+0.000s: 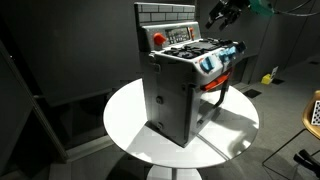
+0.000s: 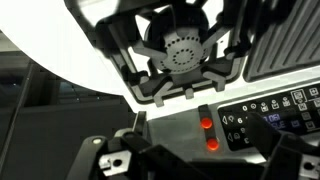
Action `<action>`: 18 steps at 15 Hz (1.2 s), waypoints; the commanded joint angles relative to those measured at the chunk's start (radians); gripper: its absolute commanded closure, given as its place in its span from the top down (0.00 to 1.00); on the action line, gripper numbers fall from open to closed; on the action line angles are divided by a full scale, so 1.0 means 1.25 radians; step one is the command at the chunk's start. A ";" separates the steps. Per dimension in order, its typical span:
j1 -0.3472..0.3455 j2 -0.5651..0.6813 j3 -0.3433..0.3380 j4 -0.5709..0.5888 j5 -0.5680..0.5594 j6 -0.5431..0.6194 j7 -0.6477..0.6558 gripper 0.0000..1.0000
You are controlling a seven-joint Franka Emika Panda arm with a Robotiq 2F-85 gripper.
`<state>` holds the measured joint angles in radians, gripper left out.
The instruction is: Press the orange button on the stove
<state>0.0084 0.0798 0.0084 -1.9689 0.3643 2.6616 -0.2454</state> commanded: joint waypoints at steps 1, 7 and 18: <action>-0.010 -0.097 -0.002 -0.067 -0.035 -0.077 0.043 1.00; -0.014 -0.236 -0.014 -0.135 -0.142 -0.247 0.131 1.00; -0.030 -0.435 -0.013 -0.177 -0.253 -0.623 0.198 1.00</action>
<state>-0.0195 -0.4147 -0.0097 -2.1784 0.0867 1.9608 -0.0318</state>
